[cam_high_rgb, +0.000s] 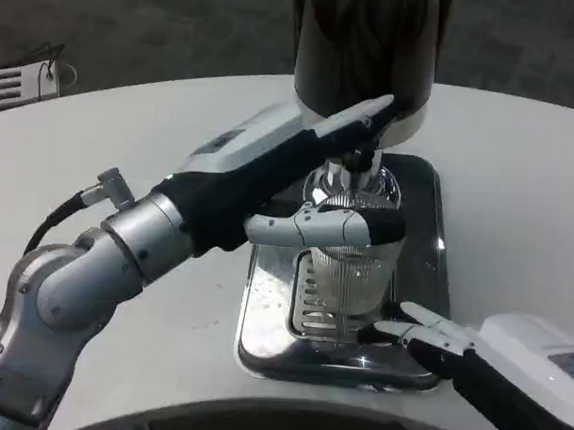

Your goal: Grasp the cup under the faucet to collect the drink, then remove the cup.

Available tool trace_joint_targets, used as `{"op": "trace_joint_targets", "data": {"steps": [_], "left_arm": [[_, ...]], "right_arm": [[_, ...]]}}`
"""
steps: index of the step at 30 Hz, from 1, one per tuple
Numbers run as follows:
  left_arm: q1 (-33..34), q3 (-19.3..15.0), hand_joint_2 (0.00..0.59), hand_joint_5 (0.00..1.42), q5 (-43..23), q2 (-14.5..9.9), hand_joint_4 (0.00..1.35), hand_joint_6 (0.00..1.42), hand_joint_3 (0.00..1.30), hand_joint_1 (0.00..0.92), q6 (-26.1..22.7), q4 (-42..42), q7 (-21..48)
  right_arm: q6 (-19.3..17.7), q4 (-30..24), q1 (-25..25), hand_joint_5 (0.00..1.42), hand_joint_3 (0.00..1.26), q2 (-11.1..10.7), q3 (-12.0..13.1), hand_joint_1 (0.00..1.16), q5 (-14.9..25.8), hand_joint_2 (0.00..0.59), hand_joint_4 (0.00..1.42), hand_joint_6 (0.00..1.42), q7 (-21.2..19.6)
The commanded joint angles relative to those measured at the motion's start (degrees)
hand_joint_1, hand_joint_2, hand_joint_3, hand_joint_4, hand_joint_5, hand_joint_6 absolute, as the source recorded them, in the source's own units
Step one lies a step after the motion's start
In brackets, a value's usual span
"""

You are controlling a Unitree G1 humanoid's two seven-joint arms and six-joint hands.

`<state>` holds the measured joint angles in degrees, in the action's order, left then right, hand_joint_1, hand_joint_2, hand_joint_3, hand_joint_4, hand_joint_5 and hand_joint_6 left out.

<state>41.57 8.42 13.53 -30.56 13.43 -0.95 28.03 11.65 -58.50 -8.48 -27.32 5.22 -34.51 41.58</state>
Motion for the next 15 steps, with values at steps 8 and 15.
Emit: {"op": "trace_joint_targets", "data": {"steps": [8, 15], "left_arm": [[0.8, 3.9, 0.067, 0.13, 5.5, -1.5, 0.00, 0.19, 0.06, 0.000, 1.6, -0.4, 1.7], [1.7, 4.4, 0.067, 0.13, 6.7, -1.7, 0.00, 0.19, 0.06, 0.000, 2.1, -1.4, 1.9]], "right_arm": [[8.5, 4.1, 2.4, 0.16, 0.17, 1.5, 0.9, 0.53, 5.6, 0.480, 0.05, 0.15, -0.8], [14.2, 9.7, 5.0, 0.16, 0.07, 6.8, 4.1, 0.56, 14.2, 0.352, 0.04, 0.14, -7.1]]}}
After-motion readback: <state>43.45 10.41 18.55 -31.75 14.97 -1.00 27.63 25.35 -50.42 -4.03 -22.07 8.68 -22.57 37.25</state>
